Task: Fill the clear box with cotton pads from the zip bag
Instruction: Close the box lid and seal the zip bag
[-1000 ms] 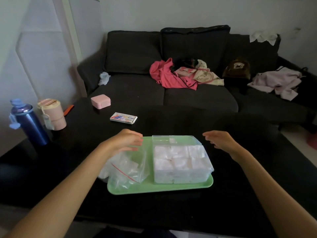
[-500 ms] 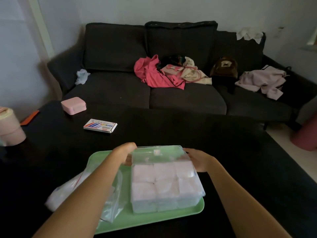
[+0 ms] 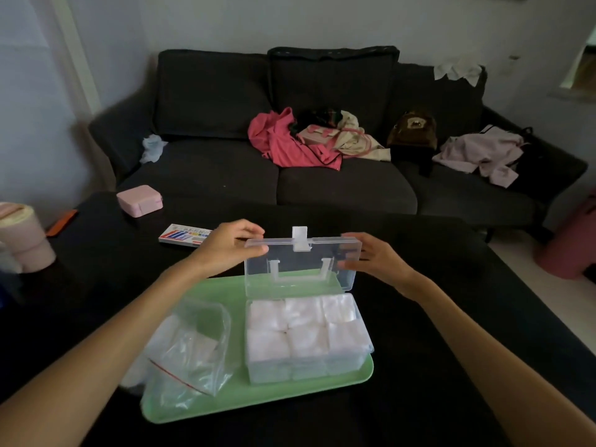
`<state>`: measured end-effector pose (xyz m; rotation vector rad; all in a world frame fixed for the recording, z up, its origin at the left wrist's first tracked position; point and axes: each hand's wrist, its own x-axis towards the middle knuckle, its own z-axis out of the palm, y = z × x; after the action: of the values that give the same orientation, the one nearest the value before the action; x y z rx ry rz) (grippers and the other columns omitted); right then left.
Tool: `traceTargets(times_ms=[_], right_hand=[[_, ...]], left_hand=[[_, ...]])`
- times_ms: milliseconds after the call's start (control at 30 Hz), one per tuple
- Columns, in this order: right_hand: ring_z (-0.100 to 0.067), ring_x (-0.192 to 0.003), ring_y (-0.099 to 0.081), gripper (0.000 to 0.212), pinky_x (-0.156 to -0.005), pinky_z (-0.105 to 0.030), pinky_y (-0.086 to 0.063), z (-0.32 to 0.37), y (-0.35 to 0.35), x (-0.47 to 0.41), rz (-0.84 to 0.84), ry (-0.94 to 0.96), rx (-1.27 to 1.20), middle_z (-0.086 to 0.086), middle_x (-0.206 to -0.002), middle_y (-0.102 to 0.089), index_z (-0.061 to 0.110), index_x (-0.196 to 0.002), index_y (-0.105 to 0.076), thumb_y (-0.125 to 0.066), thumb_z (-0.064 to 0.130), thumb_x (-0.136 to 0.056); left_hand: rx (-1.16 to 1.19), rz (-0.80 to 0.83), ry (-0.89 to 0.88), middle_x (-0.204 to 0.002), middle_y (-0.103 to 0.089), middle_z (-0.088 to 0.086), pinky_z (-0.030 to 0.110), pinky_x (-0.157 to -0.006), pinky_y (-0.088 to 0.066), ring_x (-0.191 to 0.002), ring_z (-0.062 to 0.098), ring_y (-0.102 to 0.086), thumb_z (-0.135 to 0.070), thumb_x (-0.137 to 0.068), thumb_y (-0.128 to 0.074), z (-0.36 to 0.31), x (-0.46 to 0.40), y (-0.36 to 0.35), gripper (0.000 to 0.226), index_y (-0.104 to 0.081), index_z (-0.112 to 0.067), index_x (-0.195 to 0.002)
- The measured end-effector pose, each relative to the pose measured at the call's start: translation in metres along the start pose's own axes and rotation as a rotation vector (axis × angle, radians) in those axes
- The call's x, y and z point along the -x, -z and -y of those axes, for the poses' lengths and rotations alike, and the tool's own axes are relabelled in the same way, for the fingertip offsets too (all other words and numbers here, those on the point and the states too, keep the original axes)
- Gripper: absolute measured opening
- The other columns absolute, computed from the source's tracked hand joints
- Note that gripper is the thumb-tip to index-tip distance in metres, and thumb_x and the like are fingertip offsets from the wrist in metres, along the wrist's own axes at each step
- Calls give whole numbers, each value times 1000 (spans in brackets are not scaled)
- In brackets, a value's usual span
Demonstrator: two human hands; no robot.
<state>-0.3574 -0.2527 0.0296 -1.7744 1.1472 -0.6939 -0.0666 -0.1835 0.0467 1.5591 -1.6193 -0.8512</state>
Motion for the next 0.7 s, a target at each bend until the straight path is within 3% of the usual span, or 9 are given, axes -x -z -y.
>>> traceTargets(times_ms=[100,233,433,533,600,700], right_hand=[[-6,-108,-57,48,-88,-22,-50,12,4,34,-27,188,275,11,-118,-59,26,-121,-57,-75,21,-77],[-3,-103,-60,40,-89,-27,-52,2,-4,80,-67,326,572,12,-116,-63,26,-118,-62,-74,28,-79],[-9,-121,-53,50,-91,-31,-52,-28,-18,117,-30,429,885,8,-135,-54,29,-133,-52,-65,38,-86],[-16,-118,-57,48,-82,-35,-57,-43,-26,128,-59,514,994,0,-133,-57,26,-131,-55,-66,36,-85],[-21,-114,-60,57,-79,-34,-58,-51,-31,132,-93,556,1026,-4,-130,-59,23,-131,-55,-72,38,-79],[-24,-117,-58,83,-85,-36,-53,-60,-38,131,-94,551,1098,-6,-131,-57,25,-141,-41,-79,44,-69]], left_hand=[[-364,55,-132,-116,-63,-14,29,-85,-50,-102,0,-59,-32,-76,-76,-11,32,-4,52,-57,-32,-124],[-815,-3,-303,-122,-55,-18,28,-83,-43,-108,8,-52,-40,-83,-67,-9,75,-29,51,-50,-39,-132],[-862,-50,-366,-123,-52,-10,27,-85,-43,-111,13,-50,-41,-86,-63,17,117,-63,49,-52,-31,-132],[-860,-55,-420,-130,-54,-5,31,-92,-45,-119,17,-51,-42,-84,-65,27,127,-74,46,-58,-25,-126],[-861,-16,-409,-148,-38,-3,30,-106,-35,-135,17,-37,-48,-84,-62,34,127,-81,56,-48,-24,-133],[-967,20,-379,-159,-10,-1,31,-113,-27,-145,21,-16,-49,-86,-59,39,123,-87,79,-17,-29,-150]])
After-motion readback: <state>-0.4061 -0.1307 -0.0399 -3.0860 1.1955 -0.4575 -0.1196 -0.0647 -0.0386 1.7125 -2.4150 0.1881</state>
